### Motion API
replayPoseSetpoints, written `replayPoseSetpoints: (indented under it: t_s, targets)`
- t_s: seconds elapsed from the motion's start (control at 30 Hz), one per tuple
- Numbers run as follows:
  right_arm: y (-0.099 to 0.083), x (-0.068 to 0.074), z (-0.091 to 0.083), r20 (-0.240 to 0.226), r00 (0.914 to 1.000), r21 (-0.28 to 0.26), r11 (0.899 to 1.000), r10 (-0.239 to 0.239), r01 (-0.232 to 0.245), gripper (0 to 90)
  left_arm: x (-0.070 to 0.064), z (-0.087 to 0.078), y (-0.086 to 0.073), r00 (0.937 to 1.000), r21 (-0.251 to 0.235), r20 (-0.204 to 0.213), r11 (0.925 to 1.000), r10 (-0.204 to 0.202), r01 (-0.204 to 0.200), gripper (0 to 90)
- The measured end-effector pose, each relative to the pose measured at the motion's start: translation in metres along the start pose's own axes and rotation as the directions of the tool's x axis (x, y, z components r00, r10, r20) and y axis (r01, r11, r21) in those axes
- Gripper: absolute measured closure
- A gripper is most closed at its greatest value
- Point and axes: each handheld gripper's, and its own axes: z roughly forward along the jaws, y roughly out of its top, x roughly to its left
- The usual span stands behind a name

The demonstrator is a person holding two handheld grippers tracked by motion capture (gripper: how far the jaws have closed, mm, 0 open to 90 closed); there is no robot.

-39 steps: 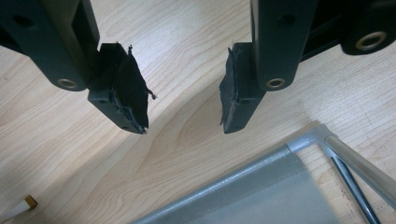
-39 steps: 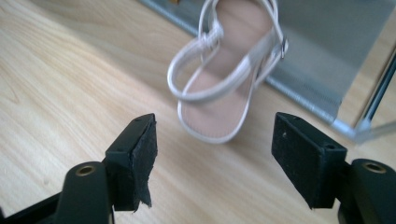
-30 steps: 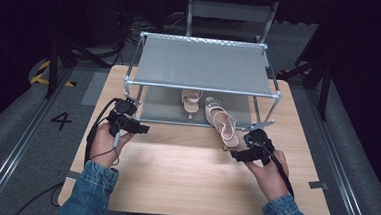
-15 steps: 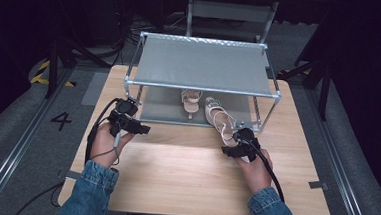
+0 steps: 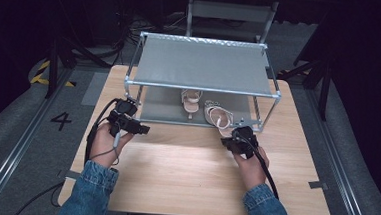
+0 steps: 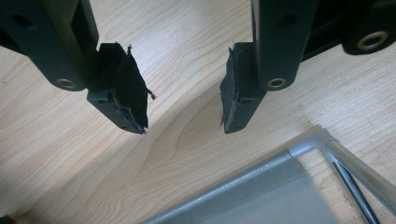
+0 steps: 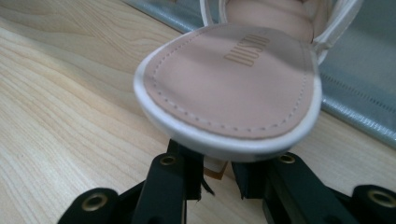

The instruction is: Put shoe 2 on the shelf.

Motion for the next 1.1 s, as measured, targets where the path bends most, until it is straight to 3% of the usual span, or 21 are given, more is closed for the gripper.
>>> replayPoseSetpoints:
  t_s: [0.1, 0.37, 0.87, 1.0, 1.1]
  targets:
    - [0.004, 0.001, 0.002, 0.004, 1.0000, 0.009, 1.000, -0.007, 0.007, 75.5, 0.001, 0.000, 0.000, 1.0000, 0.003, -0.004, 1.0000, 0.005, -0.005, 50.5]
    - [0.021, -0.003, 0.012, -0.002, 0.9995, 0.012, 0.999, 0.032, -0.032, 75.4, 0.001, 0.000, -0.001, 1.0000, 0.003, -0.005, 1.0000, 0.003, -0.003, 50.6]
    - [0.051, -0.006, 0.039, -0.013, 0.9996, 0.022, 0.999, 0.024, -0.024, 74.9, 0.005, -0.004, -0.009, 0.9998, 0.002, -0.016, 1.0000, -0.009, 0.009, 50.7]
    - [0.058, -0.005, 0.044, -0.019, 0.9987, 0.025, 0.999, 0.048, -0.048, 75.1, 0.006, -0.005, -0.013, 0.9994, -0.002, -0.026, 0.9997, -0.024, 0.024, 50.8]
    - [0.062, -0.005, 0.050, -0.022, 0.9994, 0.016, 0.999, 0.028, -0.028, 75.1, 0.008, -0.007, -0.016, 0.9990, -0.006, -0.025, 0.9992, -0.039, 0.038, 51.6]
